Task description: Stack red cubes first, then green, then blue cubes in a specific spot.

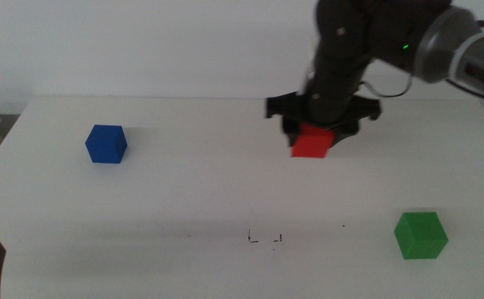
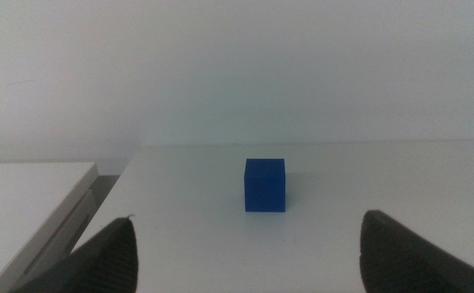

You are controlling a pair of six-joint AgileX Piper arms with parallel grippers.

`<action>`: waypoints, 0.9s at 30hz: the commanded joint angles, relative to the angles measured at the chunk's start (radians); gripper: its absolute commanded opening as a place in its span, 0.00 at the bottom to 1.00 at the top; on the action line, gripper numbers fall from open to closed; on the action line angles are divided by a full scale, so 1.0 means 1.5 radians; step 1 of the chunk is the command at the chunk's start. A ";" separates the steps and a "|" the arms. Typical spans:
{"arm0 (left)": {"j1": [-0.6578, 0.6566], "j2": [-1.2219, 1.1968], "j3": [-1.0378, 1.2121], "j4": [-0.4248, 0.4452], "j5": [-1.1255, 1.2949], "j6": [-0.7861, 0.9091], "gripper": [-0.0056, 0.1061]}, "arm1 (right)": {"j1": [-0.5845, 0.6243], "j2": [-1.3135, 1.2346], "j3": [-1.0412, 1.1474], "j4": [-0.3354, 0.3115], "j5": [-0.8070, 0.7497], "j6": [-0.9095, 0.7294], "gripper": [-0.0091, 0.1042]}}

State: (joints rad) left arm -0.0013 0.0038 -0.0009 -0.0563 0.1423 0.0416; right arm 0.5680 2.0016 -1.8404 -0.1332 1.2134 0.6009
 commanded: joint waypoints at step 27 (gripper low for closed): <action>0.000 -0.003 0.001 -0.002 -0.003 -0.004 0.89 | 0.130 0.073 0.123 0.003 -0.083 0.152 0.33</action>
State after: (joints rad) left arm -0.0013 0.0038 -0.0009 -0.0563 0.1423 0.0416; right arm 0.7565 2.1100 -1.6570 -0.1241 1.0948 0.8429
